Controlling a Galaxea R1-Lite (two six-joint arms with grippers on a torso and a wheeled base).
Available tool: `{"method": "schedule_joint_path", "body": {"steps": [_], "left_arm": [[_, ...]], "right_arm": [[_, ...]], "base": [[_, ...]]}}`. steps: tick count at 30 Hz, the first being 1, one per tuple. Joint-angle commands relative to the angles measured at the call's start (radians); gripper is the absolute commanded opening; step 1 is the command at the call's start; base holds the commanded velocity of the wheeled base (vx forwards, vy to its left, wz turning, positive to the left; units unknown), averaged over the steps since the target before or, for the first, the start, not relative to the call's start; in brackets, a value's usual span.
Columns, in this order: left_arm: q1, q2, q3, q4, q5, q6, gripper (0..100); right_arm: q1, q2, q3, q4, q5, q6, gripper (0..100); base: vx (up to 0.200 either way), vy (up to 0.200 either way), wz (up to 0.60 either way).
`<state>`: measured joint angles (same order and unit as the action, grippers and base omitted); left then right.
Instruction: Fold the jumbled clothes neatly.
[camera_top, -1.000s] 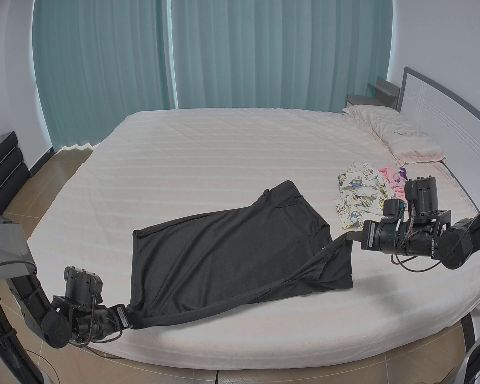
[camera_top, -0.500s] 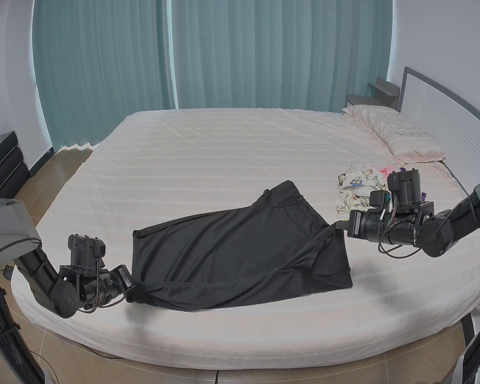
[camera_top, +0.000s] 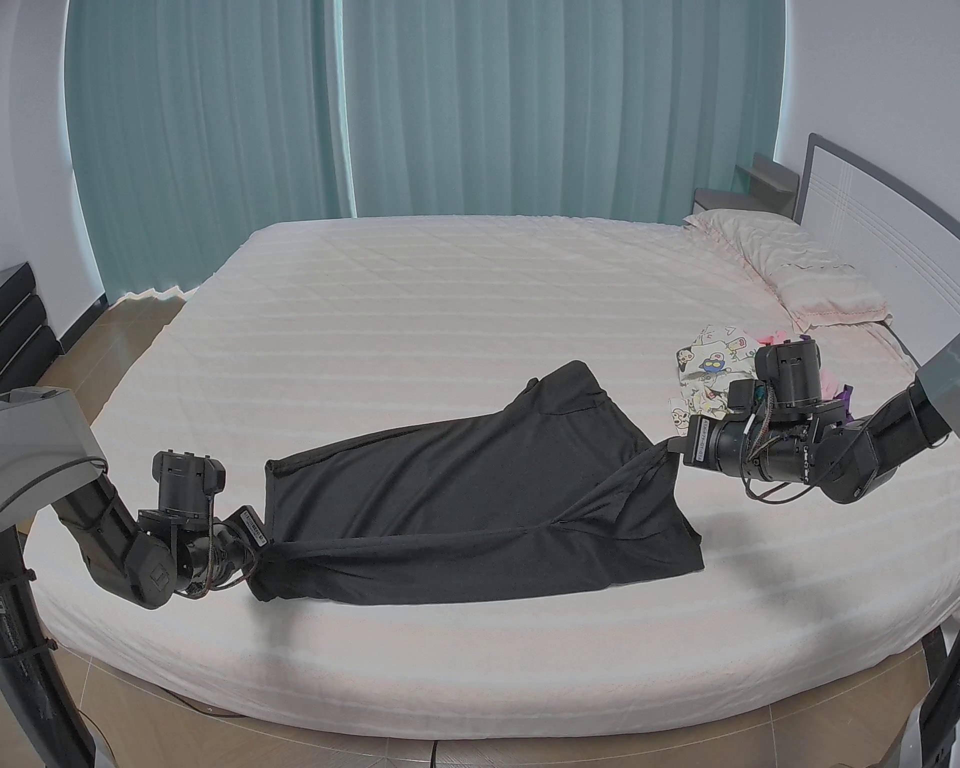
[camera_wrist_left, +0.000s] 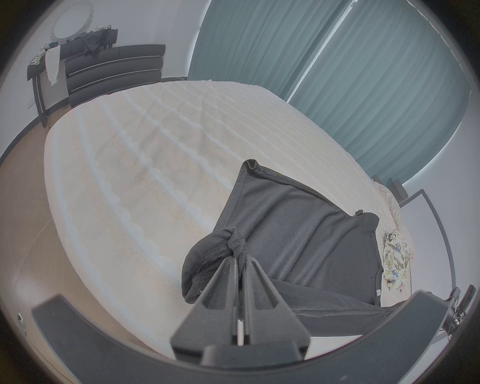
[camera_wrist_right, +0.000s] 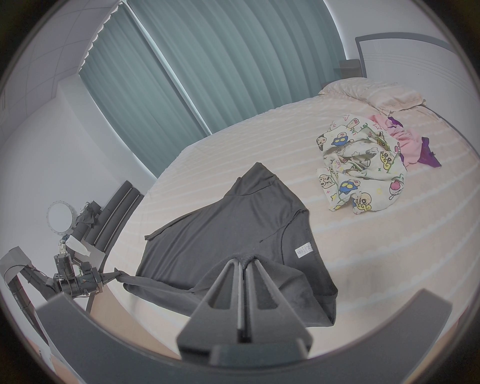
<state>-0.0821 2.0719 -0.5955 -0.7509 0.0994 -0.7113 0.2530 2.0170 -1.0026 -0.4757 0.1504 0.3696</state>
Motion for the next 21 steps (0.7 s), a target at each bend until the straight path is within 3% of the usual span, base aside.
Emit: {"method": "schedule_joint_path", "body": {"steps": [1,21], "left_arm": [[0.008,0.022,-0.017,-0.001,0.000,0.000,0],[0.022,0.191,-0.187,0.016,-0.009,-0.004,0]], "right_arm": [[-0.008,0.009,-0.002,-0.001,0.001,0.000,0],[-0.011,0.111,-0.060,-0.023,0.003,0.043,0]], "base": [[0.000,0.000,0.00],[0.000,0.000,0.00]]}}
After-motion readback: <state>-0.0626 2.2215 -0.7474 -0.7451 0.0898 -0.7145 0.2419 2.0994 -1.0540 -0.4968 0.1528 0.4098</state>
